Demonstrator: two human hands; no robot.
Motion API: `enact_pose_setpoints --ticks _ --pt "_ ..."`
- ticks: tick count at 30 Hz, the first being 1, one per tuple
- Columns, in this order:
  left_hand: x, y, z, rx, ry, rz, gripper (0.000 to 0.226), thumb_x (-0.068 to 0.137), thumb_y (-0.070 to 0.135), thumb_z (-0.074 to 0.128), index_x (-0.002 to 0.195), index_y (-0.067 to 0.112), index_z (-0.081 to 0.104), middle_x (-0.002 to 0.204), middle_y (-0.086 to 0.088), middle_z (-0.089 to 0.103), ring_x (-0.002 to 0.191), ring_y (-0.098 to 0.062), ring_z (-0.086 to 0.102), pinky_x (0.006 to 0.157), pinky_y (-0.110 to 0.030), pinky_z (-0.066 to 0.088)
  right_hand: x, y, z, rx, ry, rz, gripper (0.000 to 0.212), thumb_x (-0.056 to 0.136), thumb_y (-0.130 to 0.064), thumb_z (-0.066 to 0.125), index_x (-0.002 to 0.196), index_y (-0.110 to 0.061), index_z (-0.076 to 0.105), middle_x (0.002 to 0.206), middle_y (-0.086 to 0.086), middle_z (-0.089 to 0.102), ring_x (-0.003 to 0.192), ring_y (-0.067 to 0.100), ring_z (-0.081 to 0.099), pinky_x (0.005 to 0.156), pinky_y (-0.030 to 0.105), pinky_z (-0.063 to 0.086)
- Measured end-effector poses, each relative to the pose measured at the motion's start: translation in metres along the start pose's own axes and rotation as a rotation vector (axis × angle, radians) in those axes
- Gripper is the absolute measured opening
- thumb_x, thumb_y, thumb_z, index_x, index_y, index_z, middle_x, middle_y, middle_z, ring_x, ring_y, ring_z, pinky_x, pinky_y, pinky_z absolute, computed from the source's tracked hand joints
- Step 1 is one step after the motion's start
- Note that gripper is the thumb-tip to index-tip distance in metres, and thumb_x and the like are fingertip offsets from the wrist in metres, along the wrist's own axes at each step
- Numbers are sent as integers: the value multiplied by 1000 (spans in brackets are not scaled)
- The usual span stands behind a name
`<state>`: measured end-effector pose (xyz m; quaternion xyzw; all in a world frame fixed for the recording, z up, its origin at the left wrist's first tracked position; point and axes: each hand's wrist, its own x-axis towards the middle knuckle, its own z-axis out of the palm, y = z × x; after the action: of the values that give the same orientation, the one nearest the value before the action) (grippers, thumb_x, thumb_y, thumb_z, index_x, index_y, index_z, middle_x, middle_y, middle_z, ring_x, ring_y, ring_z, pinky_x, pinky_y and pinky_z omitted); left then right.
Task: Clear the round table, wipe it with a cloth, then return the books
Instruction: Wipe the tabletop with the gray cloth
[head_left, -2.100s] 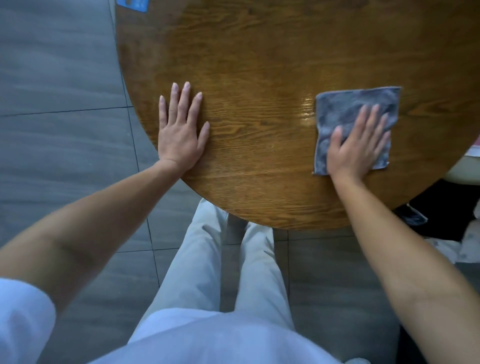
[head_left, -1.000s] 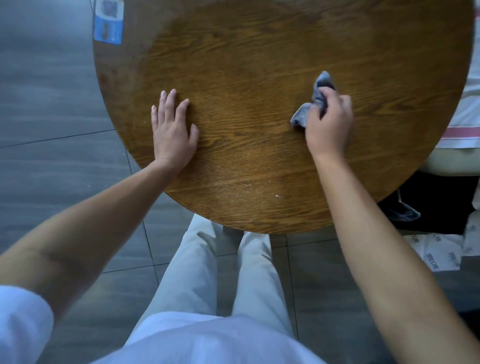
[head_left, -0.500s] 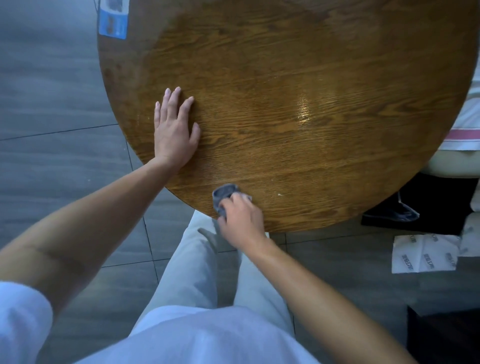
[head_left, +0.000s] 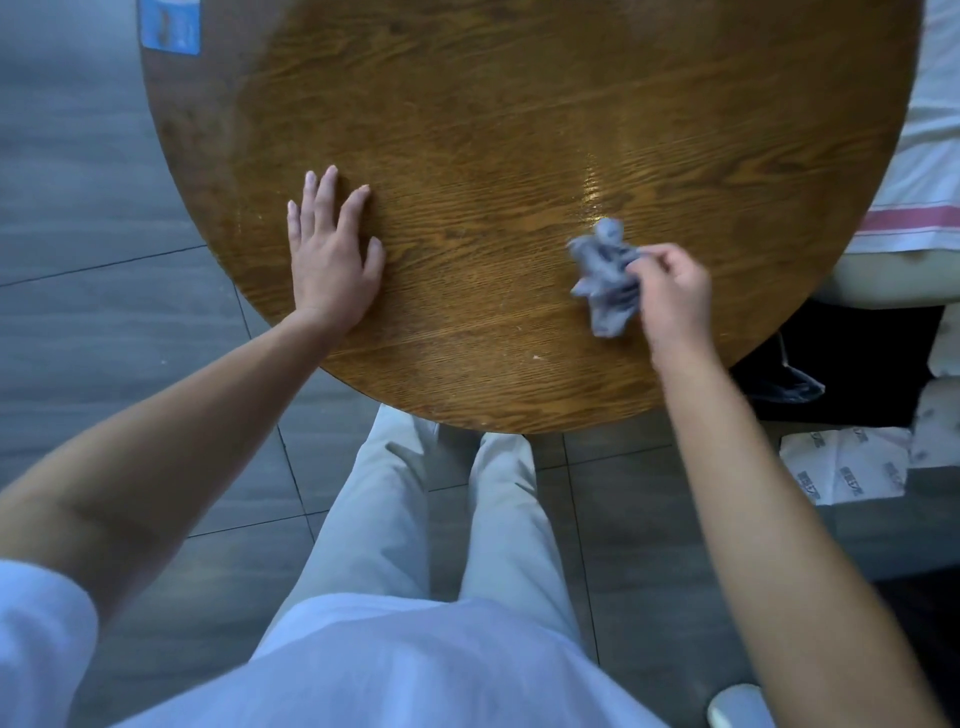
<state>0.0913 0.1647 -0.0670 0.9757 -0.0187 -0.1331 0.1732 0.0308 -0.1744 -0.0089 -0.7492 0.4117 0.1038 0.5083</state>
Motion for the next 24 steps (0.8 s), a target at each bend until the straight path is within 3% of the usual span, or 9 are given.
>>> enact_pose_setpoints --ticks 2,4,6,8,11,16,18,21,24 --pt "0 1 0 5 -2 -6 57 100 32 46 155 21 39 172 -10 16 160 -30 3 130 -52 3 21 1 -9 22 71 78 18 88 -15 63 105 -15 69 89 -9 68 83 7 66 76 26 49" --pt "0 2 0 10 -6 -12 57 100 32 46 155 22 39 172 -10 16 160 -30 3 130 -51 2 27 4 -9 -69 50 95 59 86 -23 70 143 -20 53 116 -4 66 104 12 66 85 26 51" --pt "0 2 0 11 -7 -14 57 100 32 45 155 22 39 172 -9 16 160 -30 3 130 -51 2 18 12 0 -350 14 -26 83 84 -32 76 157 -30 36 136 0 55 112 10 53 92 26 45" --pt "1 2 0 11 -7 -14 57 99 33 44 155 23 39 172 -9 15 161 -29 3 130 -52 2 0 23 16 -598 6 -175 73 84 -36 75 150 -31 44 132 6 53 104 18 55 84 28 41" --pt "0 1 1 13 -8 -13 57 99 33 45 155 22 39 172 -9 16 160 -30 3 130 -52 2 -36 37 46 -747 -85 -282 50 85 -32 71 132 -26 57 118 8 54 96 32 63 72 33 47" --pt "0 1 1 5 -2 -15 57 98 32 44 154 22 40 171 -9 17 160 -30 4 130 -53 3 -122 70 100 -876 -362 -469 39 77 -22 74 115 -17 66 104 11 58 89 34 64 66 37 50" --pt "1 1 1 4 1 -15 57 98 32 44 154 22 40 171 -9 17 160 -30 4 130 -53 3 -152 84 117 -969 -500 -551 33 79 -21 73 111 -17 66 103 10 58 89 34 64 72 40 49" --pt "1 1 0 -3 -8 -16 57 98 32 44 154 23 40 172 -9 17 160 -30 4 130 -53 3 -179 88 126 -1000 -710 -528 29 86 -18 65 115 -16 63 111 9 57 100 34 62 83 43 44" --pt "1 0 -1 -5 -12 -15 57 99 32 45 154 23 40 172 -9 17 160 -30 4 130 -52 3 -171 74 117 -842 -679 -414 32 86 -23 64 118 -18 63 111 8 57 101 35 61 80 38 42"
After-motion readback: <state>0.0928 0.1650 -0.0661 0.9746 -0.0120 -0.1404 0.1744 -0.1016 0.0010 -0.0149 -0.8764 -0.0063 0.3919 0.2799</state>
